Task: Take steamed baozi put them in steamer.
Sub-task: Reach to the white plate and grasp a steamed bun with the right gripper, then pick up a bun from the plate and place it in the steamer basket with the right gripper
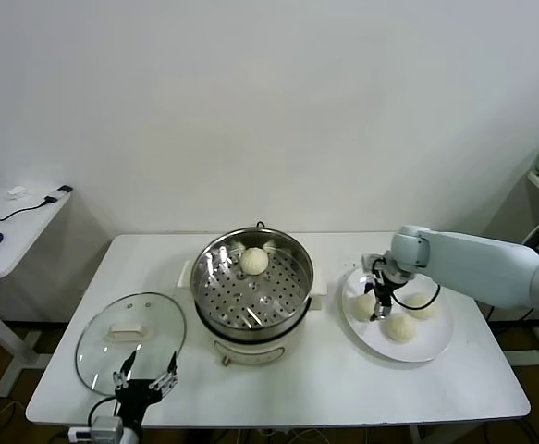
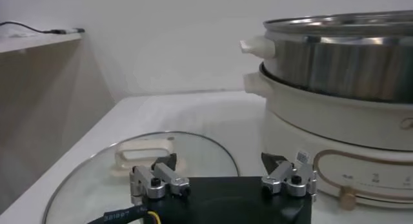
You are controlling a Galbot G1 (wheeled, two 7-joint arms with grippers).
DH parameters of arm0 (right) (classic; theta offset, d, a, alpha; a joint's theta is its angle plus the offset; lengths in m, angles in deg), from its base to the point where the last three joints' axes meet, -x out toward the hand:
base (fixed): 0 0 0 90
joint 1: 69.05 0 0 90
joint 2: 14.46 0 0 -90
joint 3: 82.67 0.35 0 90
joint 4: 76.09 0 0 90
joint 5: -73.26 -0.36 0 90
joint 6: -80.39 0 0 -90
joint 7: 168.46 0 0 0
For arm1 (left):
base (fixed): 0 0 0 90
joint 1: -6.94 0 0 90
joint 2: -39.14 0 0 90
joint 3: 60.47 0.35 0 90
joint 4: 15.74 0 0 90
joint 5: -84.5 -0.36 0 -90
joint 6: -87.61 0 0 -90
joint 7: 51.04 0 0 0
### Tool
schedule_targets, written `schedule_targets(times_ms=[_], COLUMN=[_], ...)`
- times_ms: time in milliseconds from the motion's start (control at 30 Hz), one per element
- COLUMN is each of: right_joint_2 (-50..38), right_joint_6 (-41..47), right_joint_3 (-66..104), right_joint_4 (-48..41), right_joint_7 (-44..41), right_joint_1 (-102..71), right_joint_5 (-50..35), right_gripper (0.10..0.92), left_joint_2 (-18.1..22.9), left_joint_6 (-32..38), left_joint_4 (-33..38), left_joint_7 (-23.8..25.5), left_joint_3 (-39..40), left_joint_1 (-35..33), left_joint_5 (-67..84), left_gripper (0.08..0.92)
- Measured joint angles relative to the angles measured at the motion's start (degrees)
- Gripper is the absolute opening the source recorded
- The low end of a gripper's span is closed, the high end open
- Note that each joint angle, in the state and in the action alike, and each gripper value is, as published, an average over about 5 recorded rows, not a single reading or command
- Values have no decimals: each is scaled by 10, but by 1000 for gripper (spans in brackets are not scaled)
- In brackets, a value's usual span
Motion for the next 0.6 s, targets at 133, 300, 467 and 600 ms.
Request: schedule_targets(times_ms=[133, 300, 467, 600], right_joint_2=[-1, -9, -22, -23], right_joint_6=[-3, -10, -17, -18], right_joint_3=[4, 1, -31, -73], right_joint_4=[-2, 8, 35, 68], right_joint_7=[-5, -14, -28, -38], right_joint_1=[-1, 15, 79, 162], right_joint_5=[2, -4, -29, -70], right_gripper=[628, 612, 613, 611], left_joint_2=[0, 1, 4, 5], left_joint_6=[2, 2, 1, 0], left_joint_4=[1, 7, 15, 20], left_joint_7=[0, 0, 1, 1], left_joint_3=[0, 0, 4, 5], left_joint_1=[-2, -6, -9, -11], left_joint_5=[0, -3, -7, -8], left_gripper=[823, 823, 823, 823])
